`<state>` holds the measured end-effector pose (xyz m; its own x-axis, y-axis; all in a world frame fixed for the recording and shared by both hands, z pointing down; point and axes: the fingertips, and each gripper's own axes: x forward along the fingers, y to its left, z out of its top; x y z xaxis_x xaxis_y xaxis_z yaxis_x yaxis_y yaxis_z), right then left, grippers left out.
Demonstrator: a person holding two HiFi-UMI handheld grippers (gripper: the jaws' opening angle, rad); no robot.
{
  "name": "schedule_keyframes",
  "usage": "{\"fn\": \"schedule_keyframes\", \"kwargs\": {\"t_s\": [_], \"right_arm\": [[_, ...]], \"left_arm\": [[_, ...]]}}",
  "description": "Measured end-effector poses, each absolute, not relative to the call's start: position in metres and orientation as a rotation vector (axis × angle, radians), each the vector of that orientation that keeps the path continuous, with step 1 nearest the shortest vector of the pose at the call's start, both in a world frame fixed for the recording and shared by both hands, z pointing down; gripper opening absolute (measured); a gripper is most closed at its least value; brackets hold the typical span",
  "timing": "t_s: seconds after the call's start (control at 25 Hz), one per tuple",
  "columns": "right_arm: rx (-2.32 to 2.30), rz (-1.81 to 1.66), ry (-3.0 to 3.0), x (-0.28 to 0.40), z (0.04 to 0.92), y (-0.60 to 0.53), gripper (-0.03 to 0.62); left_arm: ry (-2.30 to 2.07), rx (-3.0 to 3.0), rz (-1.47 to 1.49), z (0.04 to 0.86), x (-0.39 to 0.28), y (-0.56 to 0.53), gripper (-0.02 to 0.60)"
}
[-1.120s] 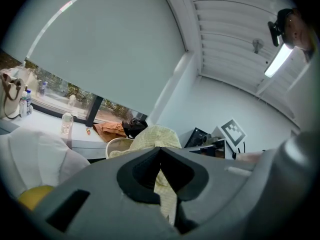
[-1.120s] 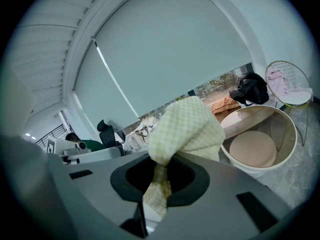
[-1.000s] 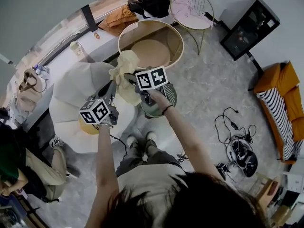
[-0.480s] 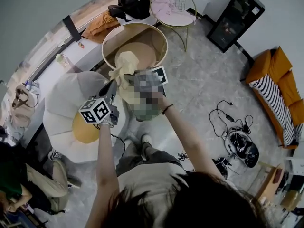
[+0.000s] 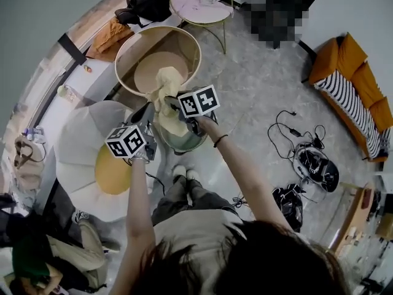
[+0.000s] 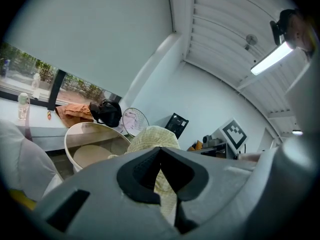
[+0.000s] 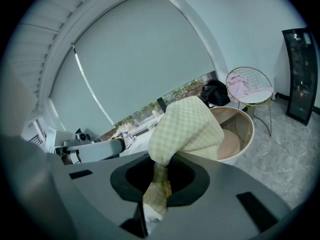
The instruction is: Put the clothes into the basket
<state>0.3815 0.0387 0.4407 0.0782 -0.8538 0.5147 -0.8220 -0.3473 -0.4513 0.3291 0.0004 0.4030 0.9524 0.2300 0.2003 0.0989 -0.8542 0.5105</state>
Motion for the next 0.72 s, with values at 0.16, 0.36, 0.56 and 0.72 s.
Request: {"fn": "schedule_keyframes", "kwargs": {"t_s": [0.16, 0.36, 0.56, 0.72], "right_arm": [[-2.324, -1.148, 1.686, 0.395, 0.448, 0.048, 0.051], [-2.385, -1.162, 1.582, 0.405, 0.459, 0.065, 0.051], [-2.435, -1.213, 1.507, 0.414, 0.474, 0.081, 0.051], [-2.440, -1.255, 1.460, 0.416, 0.489, 0.090, 0.051]], "left_arm": [[0.328, 2.585, 0.384, 0.406, 0.346, 0.006, 0.011], [0.425, 2.555, 0.437, 0.420, 0.361, 0.019, 0.011], [0.496, 2.528, 0.480, 0.430, 0.374, 0.032, 0.011], [0.546, 2.513, 0.524, 0.442, 0.379, 0.039, 0.011]]}}
